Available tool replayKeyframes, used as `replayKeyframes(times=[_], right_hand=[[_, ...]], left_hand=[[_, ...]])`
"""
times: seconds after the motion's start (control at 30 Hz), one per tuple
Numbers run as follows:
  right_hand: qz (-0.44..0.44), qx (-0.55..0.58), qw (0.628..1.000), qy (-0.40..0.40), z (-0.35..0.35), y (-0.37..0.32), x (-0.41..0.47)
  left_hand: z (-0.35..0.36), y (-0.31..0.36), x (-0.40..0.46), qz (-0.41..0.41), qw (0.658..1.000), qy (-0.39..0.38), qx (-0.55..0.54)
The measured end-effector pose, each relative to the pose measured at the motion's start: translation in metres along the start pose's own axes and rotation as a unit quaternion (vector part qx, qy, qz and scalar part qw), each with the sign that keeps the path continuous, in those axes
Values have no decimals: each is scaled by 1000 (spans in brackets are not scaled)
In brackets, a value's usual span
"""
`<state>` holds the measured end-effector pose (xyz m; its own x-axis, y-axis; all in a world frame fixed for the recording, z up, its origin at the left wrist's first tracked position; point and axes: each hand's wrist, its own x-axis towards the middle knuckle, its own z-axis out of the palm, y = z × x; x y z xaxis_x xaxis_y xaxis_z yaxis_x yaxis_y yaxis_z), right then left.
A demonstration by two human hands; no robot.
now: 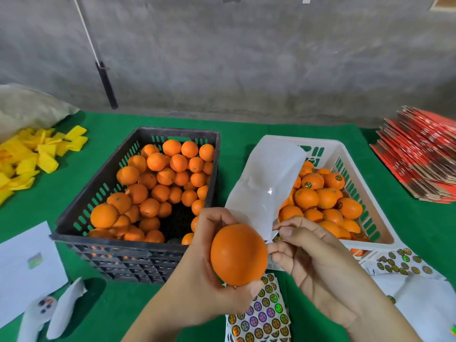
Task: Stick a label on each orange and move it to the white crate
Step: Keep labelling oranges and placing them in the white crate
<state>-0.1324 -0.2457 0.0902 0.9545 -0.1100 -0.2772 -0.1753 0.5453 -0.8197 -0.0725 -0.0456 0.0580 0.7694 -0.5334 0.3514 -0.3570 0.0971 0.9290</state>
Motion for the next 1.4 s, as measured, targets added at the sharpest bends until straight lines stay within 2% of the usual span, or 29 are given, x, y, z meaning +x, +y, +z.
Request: replayKeyframes(times=[0.17, 0.3, 0.37, 0.47, 0.57, 0.83, 0.9, 0.97, 1.03, 1.17, 1.23, 1.33, 1.4], right_hand=[[-38, -9, 998, 43, -2, 7, -10], [-55, -15, 998, 31, -10, 3, -18], [-100, -110, 989, 17, -15, -2, -21], [-200, -306, 931, 10, -29, -10, -26], [-233, -355, 905, 6, -39, -18, -30], [-293, -369, 881, 28, -53, -19, -47], [-275, -313, 909, 9, -57, -18, -47], [-207, -181, 961, -21, -58, -19, -46], [-163, -79, 983, -30, -61, -20, -45], [-212, -174, 962, -9, -66, -22, -42], [-252, -222, 941, 36, -70, -24, -39], [-300, -209, 921, 135, -74, -31, -34], [-347, -213, 900, 159, -71, -37, -35]], left_hand=[[23, 3, -7, -5, 999, 31, -21], [38, 7, -14, -9, 998, 40, -40], [43, 11, -15, -5, 998, 41, -50], [49, 17, -14, 1, 995, 68, -74], [55, 26, -10, 0, 993, 79, -86], [79, 35, -6, 13, 993, 83, -88], [84, 35, -8, 15, 993, 79, -85], [87, 34, -9, 16, 994, 80, -78], [89, 32, -11, 16, 994, 82, -73], [90, 31, -11, 17, 993, 92, -72], [89, 31, -9, 20, 992, 101, -74], [88, 32, -5, 9, 993, 94, -70], [87, 32, -5, -11, 995, 90, -33]])
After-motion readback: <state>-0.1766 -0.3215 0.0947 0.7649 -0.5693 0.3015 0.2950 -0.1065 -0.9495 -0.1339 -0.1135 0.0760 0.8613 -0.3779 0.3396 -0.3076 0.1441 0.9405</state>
